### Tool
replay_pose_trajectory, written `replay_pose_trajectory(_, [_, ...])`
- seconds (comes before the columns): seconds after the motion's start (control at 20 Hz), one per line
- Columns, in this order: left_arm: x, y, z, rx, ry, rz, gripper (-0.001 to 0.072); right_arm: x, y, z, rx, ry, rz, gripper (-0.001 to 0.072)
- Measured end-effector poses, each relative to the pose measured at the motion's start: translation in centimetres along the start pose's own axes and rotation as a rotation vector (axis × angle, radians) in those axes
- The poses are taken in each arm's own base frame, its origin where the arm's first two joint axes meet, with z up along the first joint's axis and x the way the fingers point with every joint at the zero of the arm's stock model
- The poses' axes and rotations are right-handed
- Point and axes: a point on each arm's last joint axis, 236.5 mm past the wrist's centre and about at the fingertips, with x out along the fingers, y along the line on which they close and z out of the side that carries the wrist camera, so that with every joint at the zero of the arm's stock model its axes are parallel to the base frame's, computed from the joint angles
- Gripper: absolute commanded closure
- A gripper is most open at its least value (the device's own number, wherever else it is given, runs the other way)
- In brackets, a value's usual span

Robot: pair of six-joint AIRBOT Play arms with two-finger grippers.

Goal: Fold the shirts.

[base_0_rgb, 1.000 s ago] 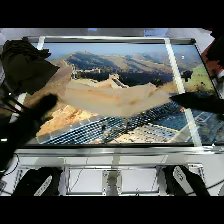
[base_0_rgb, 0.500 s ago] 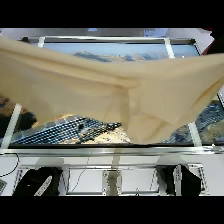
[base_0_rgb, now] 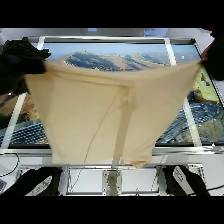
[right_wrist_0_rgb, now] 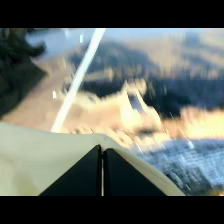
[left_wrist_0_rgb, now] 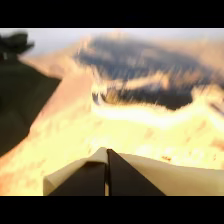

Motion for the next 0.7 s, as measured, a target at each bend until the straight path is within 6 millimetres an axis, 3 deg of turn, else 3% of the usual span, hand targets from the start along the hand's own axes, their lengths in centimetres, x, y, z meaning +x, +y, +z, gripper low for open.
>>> replay_pose_trajectory(0.15, [10.1, -1.8, -5.7, 0.085, 0.213, 0.038, 0.0694, 7.9, -5.7, -5.3, 0.071, 0.169, -0.073, 0.0685])
replay_pose_trajectory(0.25, [15.0, -2.8, -9.2, 0.114, 0.306, 0.045, 0.0694, 12.3, -8.3, -8.0, 0.099, 0.230, -0.111, 0.0685])
replay_pose_trajectory(0.35, [18.1, -3.5, -11.3, 0.127, 0.339, 0.050, 0.0695, 16.0, -10.5, -9.8, 0.125, 0.252, -0.143, 0.0685])
replay_pose_trajectory(0.5, [20.4, -3.7, -10.7, 0.113, 0.297, 0.061, 0.0694, 19.6, -13.0, -11.2, 0.173, 0.235, -0.177, 0.0685])
replay_pose_trajectory(0.7, [20.2, -2.7, -6.0, 0.065, 0.193, 0.083, 0.0695, 21.1, -12.9, -10.9, 0.129, 0.234, -0.152, 0.0685])
